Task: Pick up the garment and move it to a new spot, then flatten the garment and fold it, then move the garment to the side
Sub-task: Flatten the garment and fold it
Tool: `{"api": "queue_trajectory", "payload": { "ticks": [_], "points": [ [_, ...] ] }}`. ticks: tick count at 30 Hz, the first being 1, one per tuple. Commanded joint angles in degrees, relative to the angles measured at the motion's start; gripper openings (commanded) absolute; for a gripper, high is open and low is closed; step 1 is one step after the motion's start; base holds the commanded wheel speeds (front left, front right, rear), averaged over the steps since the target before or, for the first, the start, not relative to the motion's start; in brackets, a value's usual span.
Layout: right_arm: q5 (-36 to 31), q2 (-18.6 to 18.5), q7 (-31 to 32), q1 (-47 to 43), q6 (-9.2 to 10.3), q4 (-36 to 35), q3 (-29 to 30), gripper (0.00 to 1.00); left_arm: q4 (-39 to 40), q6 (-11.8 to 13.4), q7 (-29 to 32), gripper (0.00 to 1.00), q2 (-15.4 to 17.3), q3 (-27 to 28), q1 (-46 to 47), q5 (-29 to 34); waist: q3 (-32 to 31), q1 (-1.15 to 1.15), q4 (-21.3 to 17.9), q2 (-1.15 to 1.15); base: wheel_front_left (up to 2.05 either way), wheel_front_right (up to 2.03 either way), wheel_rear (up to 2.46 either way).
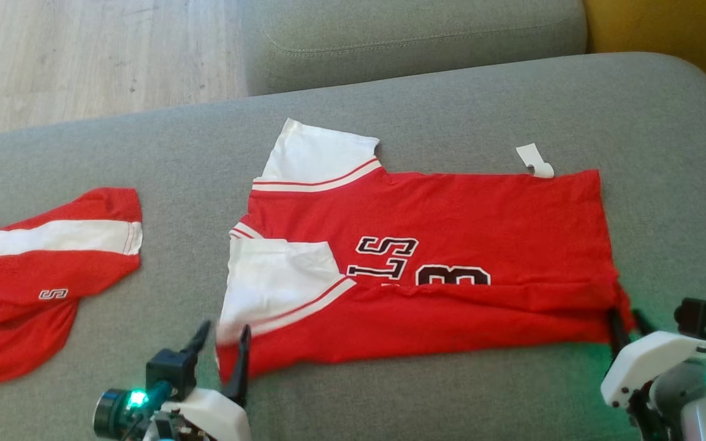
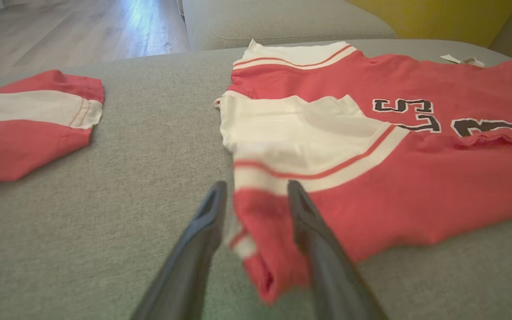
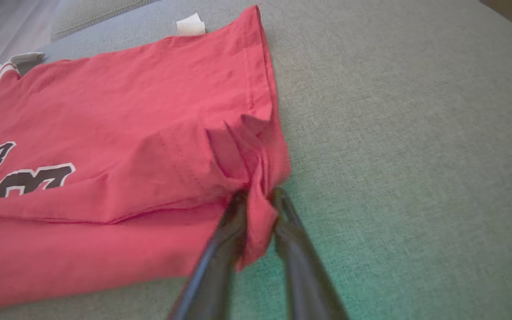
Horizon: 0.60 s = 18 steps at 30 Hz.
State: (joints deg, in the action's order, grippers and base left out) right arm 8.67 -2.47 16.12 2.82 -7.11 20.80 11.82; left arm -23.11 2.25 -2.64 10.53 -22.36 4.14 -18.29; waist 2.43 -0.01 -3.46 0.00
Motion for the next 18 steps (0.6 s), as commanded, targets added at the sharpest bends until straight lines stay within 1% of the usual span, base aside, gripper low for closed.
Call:
{"api": "queue_trajectory", "payload": {
  "ticks": [1,8,11,15,18],
  "points": [
    [-0.2,-0.4,-1.3,1.6,-0.37,-2.9,-1.1,1.00,2.2,0.7,-0.7,1.00,1.3,1.8,1.9,0.4,0.2,0.01,-0.2,0.00,0.00,0.00,0.00],
    [-1.4,-0.4,-4.1,3.3,-0.37,-6.8,-0.1,1.00,4.1,2.4,-3.5,1.00,1.8,3.4,3.6,0.4,1.2,0.01,-1.2,0.00,0.00,0.00,0.00],
    [-1.4,-0.4,-6.9,4.8,-0.37,-9.1,0.0,1.00,5.8,2.8,-6.2,1.00,2.0,4.5,5.2,0.4,1.9,0.01,-1.8,0.00,0.00,0.00,0.00],
    [-1.9,-0.4,-10.2,6.7,-0.37,-11.2,-0.6,1.00,7.7,2.2,-7.8,1.00,2.7,5.2,8.8,0.4,3.3,0.01,-2.7,0.00,0.00,0.00,0.00],
    [-1.9,-0.4,-11.8,8.5,-0.37,-11.9,-1.3,1.00,8.4,0.8,-6.9,1.00,3.6,5.1,13.1,0.5,4.9,0.01,-3.5,0.00,0.00,0.00,0.00]
  ]
}}
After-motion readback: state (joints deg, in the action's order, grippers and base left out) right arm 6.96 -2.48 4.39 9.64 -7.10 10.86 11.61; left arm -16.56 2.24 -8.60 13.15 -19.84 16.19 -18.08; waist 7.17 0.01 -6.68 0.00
